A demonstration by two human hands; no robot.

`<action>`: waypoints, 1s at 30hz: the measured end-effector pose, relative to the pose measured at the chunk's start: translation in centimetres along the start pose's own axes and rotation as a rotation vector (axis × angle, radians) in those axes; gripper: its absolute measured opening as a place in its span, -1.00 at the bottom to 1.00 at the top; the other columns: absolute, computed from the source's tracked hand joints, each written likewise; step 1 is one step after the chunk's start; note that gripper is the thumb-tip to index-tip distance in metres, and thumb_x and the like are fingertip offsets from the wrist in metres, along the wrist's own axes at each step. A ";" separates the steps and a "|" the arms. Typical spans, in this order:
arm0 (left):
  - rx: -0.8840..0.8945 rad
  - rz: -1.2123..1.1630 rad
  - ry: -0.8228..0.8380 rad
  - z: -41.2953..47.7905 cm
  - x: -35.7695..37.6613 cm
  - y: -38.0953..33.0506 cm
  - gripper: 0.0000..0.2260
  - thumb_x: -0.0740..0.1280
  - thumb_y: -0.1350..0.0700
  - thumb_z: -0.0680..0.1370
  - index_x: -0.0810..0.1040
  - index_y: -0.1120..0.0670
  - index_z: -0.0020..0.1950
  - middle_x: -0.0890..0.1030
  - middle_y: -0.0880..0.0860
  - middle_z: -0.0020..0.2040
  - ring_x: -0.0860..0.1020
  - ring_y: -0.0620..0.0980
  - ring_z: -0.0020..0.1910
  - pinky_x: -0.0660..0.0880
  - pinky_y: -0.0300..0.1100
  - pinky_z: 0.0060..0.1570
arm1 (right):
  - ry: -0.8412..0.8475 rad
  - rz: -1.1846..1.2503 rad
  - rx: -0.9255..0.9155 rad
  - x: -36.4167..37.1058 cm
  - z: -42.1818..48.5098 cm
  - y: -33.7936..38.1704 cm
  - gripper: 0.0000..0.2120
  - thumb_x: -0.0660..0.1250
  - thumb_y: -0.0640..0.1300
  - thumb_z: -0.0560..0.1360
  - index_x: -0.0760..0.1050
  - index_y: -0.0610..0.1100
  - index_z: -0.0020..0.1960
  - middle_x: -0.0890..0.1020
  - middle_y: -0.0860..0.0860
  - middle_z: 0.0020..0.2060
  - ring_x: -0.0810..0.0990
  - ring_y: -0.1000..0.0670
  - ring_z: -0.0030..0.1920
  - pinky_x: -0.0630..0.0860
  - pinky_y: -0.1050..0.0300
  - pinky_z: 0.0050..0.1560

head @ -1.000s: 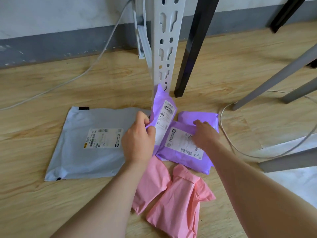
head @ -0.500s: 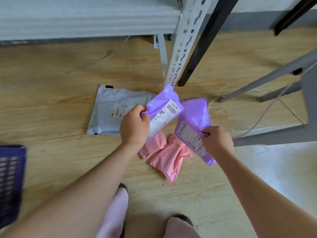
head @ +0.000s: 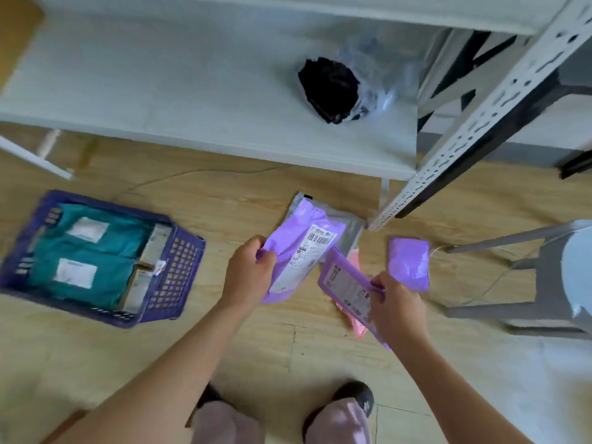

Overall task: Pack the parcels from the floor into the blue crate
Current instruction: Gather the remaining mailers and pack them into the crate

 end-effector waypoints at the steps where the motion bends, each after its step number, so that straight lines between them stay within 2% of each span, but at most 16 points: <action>1: 0.016 -0.001 -0.020 -0.3 -2.4 0.1 -0.68 0.18 0.32 0.49 0.19 0.06 -0.40 0.25 -0.03 -0.45 0.21 -0.06 -0.43 0.17 -0.26 -0.44 | -0.005 0.005 -0.021 -0.2 -0.9 1.9 -0.79 0.20 -0.24 0.48 0.53 -0.09 0.05 0.63 -0.11 -0.04 0.50 -0.17 -0.13 0.29 0.15 -0.25; 3: 0.017 -0.017 -0.071 -0.6 -7.1 1.2 -0.68 0.17 0.34 0.47 0.17 0.06 -0.39 0.22 -0.02 -0.44 0.18 -0.04 -0.42 0.14 -0.23 -0.43 | -0.003 0.000 -0.068 -0.1 -2.6 6.1 -0.80 0.19 -0.24 0.48 0.53 -0.09 0.03 0.64 -0.11 -0.08 0.44 -0.14 -0.18 0.30 0.13 -0.24; 7: -0.020 -0.032 -0.139 -0.6 -15.7 3.9 -0.71 0.17 0.35 0.48 0.19 0.08 -0.37 0.24 0.00 -0.43 0.19 -0.03 -0.40 0.12 -0.17 -0.40 | 0.018 -0.045 -0.168 1.5 -5.7 14.7 -0.80 0.17 -0.22 0.51 0.53 -0.10 0.06 0.66 -0.09 -0.09 0.56 -0.16 -0.10 0.28 0.14 -0.26; 11: -0.081 -0.047 -0.196 -0.5 -24.8 7.2 -0.77 0.16 0.32 0.50 0.25 0.14 -0.34 0.29 0.03 -0.40 0.22 -0.05 -0.40 0.15 -0.16 -0.38 | 0.027 -0.068 -0.215 3.8 -9.1 22.7 -0.81 0.16 -0.21 0.52 0.51 -0.10 0.05 0.66 -0.07 -0.09 0.54 -0.13 -0.13 0.27 0.16 -0.27; 14: -0.085 -0.049 -0.201 -0.3 -30.8 9.8 -0.73 0.16 0.31 0.51 0.21 0.11 -0.36 0.28 0.03 -0.41 0.22 -0.03 -0.40 0.14 -0.14 -0.38 | 0.042 -0.073 -0.231 5.8 -11.2 28.0 -0.81 0.15 -0.20 0.53 0.51 -0.07 0.04 0.65 -0.06 -0.09 0.51 -0.10 -0.18 0.36 0.15 -0.26; 17: -0.103 -0.032 -0.226 0.2 -35.8 13.1 -0.71 0.17 0.30 0.52 0.21 0.11 -0.37 0.27 0.03 -0.41 0.22 0.00 -0.39 0.14 -0.13 -0.38 | 0.069 -0.066 -0.253 8.5 -12.4 32.6 -0.78 0.14 -0.21 0.52 0.51 -0.07 0.05 0.67 -0.07 -0.14 0.58 -0.11 -0.17 0.51 0.09 -0.20; 19: -0.128 -0.021 -0.240 0.8 -37.9 14.9 -0.71 0.17 0.31 0.52 0.21 0.11 -0.37 0.28 0.03 -0.41 0.24 -0.01 -0.39 0.15 -0.13 -0.39 | 0.077 -0.080 -0.267 9.9 -12.6 34.8 -0.78 0.14 -0.22 0.51 0.51 -0.07 0.06 0.68 -0.07 -0.16 0.61 -0.14 -0.13 0.54 0.05 -0.14; 22: -0.177 -0.020 -0.262 2.9 -40.3 17.6 -0.76 0.17 0.31 0.52 0.27 0.16 -0.34 0.32 0.05 -0.38 0.27 0.05 -0.34 0.17 -0.13 -0.36 | 0.101 -0.100 -0.292 11.9 -12.0 38.0 -0.80 0.13 -0.21 0.53 0.49 -0.07 0.05 0.67 -0.08 -0.17 0.61 -0.16 -0.14 0.55 0.04 -0.18; 25: -0.228 -0.038 -0.291 6.2 -42.0 19.8 -0.89 0.16 0.28 0.53 0.41 0.29 -0.17 0.46 0.22 -0.22 0.37 0.09 -0.22 0.28 -0.07 -0.21 | 0.118 -0.105 -0.311 14.0 -10.3 41.2 -0.79 0.12 -0.23 0.54 0.48 -0.09 0.07 0.68 -0.10 -0.18 0.61 -0.16 -0.16 0.54 0.04 -0.20; 27: -0.266 -0.032 -0.292 8.7 -43.0 21.0 -0.88 0.14 0.27 0.55 0.39 0.25 -0.17 0.47 0.25 -0.15 0.42 0.13 -0.16 0.33 -0.02 -0.14 | 0.146 -0.094 -0.302 15.6 -8.8 43.3 -0.78 0.12 -0.25 0.53 0.49 -0.10 0.07 0.67 -0.10 -0.19 0.61 -0.15 -0.16 0.52 0.07 -0.21; 30: -0.311 -0.012 -0.293 12.6 -44.5 22.4 -0.86 0.12 0.28 0.57 0.36 0.21 -0.19 0.46 0.32 -0.17 0.44 0.26 -0.13 0.35 0.03 -0.14 | 0.180 -0.087 -0.275 18.0 -6.0 46.3 -0.75 0.11 -0.26 0.51 0.50 -0.08 0.07 0.67 -0.09 -0.21 0.61 -0.15 -0.17 0.50 0.10 -0.23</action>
Point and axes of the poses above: each hand's wrist, its own z-axis towards the middle knuckle, its own x-axis out of the palm, y = z × x, the point moved 2 cm from there along z, towards the middle knuckle
